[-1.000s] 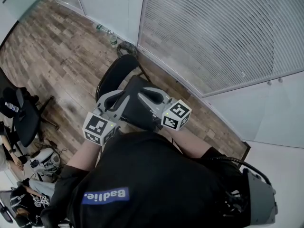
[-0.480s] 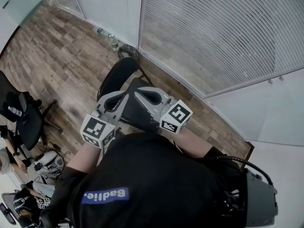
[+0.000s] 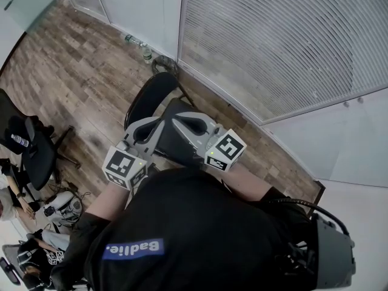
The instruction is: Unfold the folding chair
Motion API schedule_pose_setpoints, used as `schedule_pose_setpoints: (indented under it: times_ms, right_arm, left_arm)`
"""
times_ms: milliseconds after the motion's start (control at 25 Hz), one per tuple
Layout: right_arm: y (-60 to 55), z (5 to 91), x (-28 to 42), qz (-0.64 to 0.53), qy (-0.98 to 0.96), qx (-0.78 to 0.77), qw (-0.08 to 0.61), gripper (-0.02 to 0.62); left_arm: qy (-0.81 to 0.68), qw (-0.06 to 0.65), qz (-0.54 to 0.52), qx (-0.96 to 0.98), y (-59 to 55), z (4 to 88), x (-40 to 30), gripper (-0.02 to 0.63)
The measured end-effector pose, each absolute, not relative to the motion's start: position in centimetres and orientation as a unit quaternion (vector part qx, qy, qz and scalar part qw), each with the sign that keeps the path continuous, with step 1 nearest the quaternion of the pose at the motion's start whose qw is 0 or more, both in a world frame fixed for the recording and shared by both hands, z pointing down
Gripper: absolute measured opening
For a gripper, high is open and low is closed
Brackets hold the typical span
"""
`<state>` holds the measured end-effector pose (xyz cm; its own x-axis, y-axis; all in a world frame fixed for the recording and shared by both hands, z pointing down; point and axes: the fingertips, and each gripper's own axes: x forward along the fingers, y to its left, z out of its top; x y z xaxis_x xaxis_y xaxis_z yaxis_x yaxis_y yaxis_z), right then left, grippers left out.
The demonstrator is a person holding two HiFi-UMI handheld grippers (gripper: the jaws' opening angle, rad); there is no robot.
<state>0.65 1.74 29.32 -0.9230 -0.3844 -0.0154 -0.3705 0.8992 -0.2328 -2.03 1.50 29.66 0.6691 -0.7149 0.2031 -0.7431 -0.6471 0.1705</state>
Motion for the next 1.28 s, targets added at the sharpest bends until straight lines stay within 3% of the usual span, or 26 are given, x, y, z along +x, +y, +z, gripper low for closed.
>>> schedule_pose_setpoints:
  times_ms: [1280]
  right_arm:
    - [3.4,29.9,-1.8,-0.117,0.976,-0.179,0.026,0.002]
  left_arm:
    - [-0.422,0.133,0.046,0.896,3.9,29.8,-4.4,0.006]
